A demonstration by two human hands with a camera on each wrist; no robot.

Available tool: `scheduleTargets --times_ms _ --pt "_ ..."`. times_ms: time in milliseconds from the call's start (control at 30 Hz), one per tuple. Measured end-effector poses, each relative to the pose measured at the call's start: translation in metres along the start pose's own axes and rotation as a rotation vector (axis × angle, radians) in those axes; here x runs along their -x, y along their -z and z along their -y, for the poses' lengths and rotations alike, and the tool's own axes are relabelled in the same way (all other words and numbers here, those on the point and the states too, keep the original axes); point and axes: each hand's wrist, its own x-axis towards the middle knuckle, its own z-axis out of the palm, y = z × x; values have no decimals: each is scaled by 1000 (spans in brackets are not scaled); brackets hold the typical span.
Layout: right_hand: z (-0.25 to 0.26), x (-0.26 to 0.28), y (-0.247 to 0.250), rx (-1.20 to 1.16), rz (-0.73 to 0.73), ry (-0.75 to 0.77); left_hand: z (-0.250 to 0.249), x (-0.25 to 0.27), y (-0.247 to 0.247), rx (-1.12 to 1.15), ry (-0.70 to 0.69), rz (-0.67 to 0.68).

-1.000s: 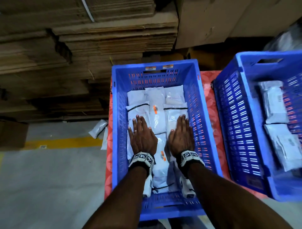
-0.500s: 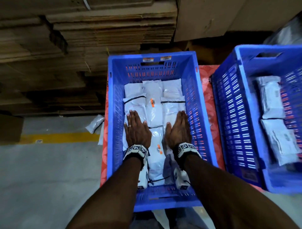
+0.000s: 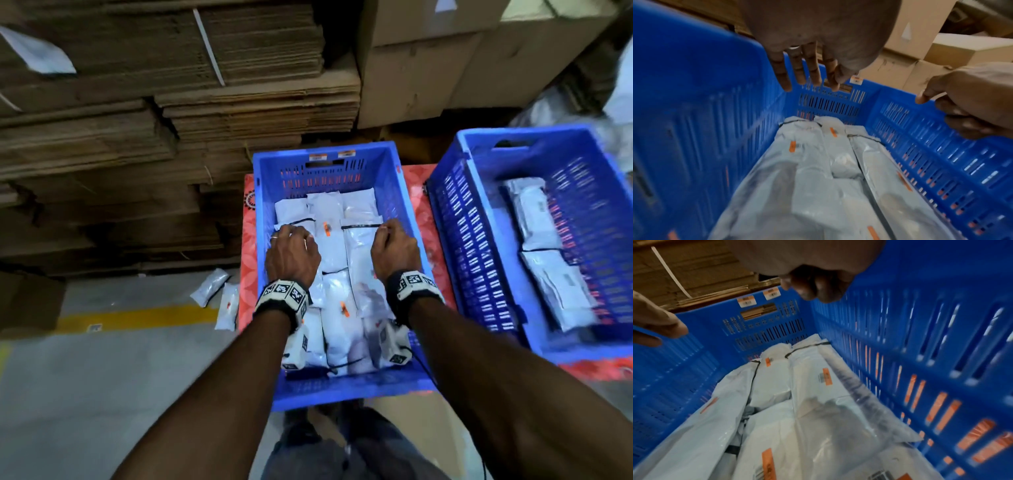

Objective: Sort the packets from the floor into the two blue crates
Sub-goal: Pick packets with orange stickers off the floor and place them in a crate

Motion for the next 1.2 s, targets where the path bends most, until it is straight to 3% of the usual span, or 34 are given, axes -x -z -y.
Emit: scheduleTargets --times_ms 167,333,567,800,1200 --pt "20 21 29 -54 -140 -25 -1 -6 47 -17 -114 -7" --pt "42 47 64 30 -161 -93 19 -5 84 37 -164 -86" --pt "52 86 56 72 -249 -114 58 23 116 0 -153 -141" --pt "96 116 24 -154 -238 203 106 56 147 -16 24 -170" --pt "203 214 -42 -318 49 499 221 183 191 -207 380 -126"
